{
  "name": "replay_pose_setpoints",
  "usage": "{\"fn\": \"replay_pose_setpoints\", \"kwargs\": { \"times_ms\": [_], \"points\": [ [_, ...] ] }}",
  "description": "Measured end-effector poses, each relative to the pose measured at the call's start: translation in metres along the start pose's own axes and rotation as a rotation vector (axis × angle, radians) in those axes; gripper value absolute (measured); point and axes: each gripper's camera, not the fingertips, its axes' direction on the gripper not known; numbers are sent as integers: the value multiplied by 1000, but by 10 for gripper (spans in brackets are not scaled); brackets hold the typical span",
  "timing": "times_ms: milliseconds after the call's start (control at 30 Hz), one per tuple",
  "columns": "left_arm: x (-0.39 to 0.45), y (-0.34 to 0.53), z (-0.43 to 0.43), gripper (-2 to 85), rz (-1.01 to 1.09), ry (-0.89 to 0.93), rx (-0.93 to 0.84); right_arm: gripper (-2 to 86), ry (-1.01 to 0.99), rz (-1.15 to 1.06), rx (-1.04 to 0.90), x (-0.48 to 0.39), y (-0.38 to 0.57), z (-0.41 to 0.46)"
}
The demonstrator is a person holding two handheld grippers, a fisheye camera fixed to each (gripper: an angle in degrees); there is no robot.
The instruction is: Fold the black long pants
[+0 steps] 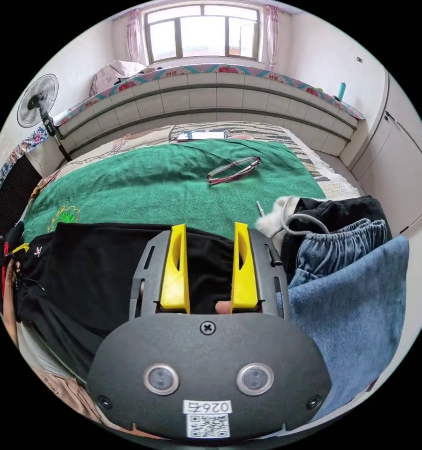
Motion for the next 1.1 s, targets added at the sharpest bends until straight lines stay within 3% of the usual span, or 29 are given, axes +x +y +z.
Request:
{"fn": "replay_pose_setpoints", "kwargs": {
  "times_ms": [67,167,300,467,567,667,833,933,1100],
  "points": [
    [0,-3,2,228,8,26,2,122,-32,-27,-143,0,-6,30],
    [3,-9,7,226,23,-9,-12,108,27,-62,-43,-13,-4,28],
    [28,-14,9,118,94,-122,-39,7,0,-104,-44,-29,-6,27],
    [39,-14,-32,54,119,-164,43,-9,142,-164,-9,-54,-12,-2],
    [32,-7,-73,49,84,-256,162,-10,183,-189,147,-67,-9,-50],
    [12,-14,-82,49,47,-247,136,-10,190,-240,226,-80,-15,-81],
    [-21,-38,-30,59,-55,-107,48,-2,232,-233,71,-85,-51,-35],
    [-33,-49,4,84,-145,-59,-64,31,235,-104,-59,-71,-67,13],
    [-13,-26,-28,91,-90,-85,0,41,160,-26,93,-54,-45,-12]
  ]
}}
